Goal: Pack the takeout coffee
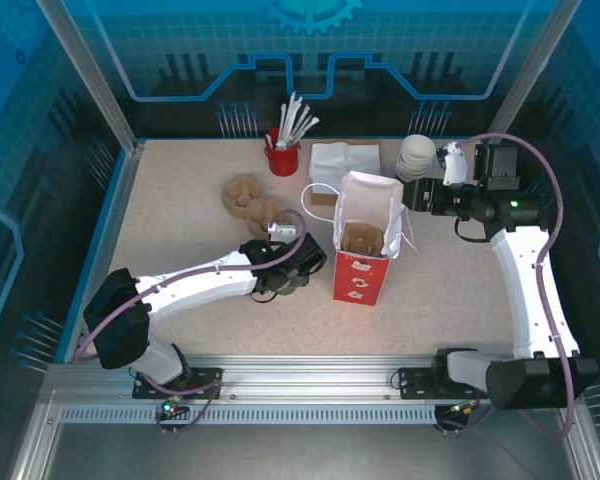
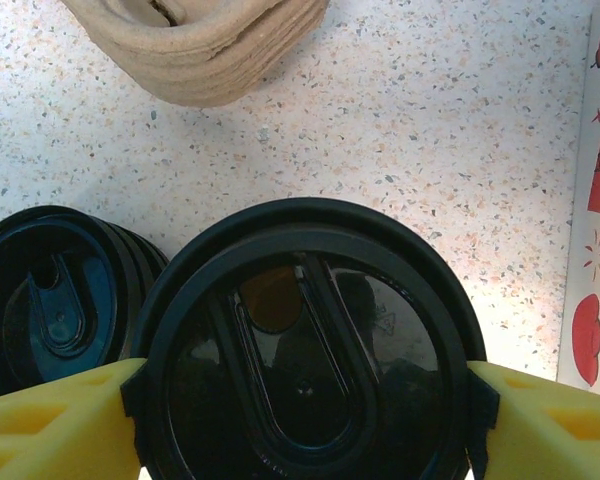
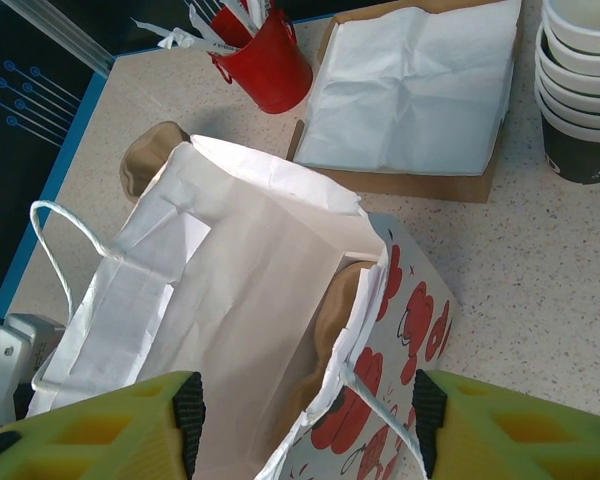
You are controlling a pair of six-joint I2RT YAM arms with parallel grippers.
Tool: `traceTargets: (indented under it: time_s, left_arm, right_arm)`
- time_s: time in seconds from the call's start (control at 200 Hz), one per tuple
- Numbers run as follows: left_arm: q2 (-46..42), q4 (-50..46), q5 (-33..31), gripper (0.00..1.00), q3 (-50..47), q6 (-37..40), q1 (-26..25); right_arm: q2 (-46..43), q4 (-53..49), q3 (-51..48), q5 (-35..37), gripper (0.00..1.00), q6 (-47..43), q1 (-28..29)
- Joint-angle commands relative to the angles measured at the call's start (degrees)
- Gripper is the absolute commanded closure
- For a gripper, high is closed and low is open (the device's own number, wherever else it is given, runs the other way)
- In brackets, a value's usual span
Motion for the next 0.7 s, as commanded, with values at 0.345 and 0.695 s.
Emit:
traceTargets:
  time_s: [0.345, 0.695]
  left_arm:
    - [0.8, -0.9, 3.4, 0.29, 0.9, 2.0, 0.7]
    - [-3.7, 0.8, 5.7, 0.29, 2.8, 8.7, 1.0]
  right_arm:
    - [4.8, 0.7, 3.4, -3.5, 0.40, -10.0, -0.9]
    - [11.6, -3.9, 9.8, -7.9, 0.38, -21.8, -0.8]
